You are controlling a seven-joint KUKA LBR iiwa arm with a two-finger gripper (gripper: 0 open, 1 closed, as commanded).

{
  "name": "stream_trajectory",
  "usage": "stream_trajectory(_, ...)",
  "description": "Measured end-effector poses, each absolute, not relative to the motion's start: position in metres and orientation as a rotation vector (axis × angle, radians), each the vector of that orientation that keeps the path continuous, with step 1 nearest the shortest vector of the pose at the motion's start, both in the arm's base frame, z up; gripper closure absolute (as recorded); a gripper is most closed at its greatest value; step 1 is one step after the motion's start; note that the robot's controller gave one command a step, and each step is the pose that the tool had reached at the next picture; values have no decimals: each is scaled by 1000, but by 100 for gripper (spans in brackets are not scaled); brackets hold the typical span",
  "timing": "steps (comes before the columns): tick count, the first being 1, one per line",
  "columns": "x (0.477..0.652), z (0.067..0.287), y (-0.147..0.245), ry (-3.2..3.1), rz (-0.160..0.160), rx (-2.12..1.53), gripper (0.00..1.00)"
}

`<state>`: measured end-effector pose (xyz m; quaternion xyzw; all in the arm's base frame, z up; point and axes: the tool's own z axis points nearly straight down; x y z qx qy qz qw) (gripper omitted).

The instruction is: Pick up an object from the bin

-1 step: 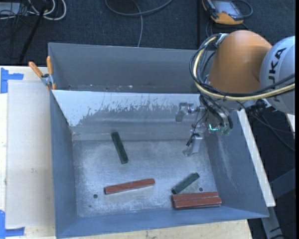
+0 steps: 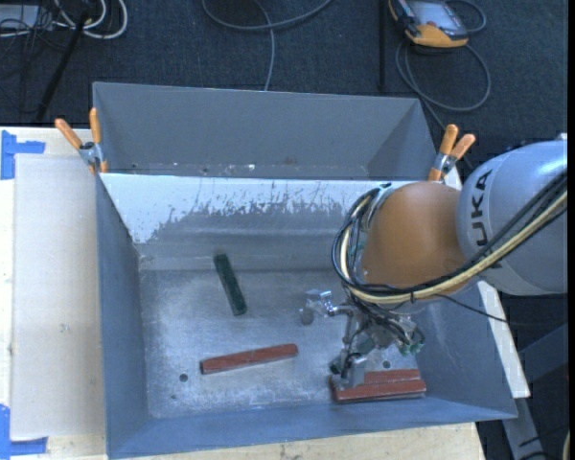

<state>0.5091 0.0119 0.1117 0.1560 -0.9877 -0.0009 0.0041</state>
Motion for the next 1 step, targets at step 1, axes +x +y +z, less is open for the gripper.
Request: stream_trajectory(1,549,67,68,-3089,-5,582,0)
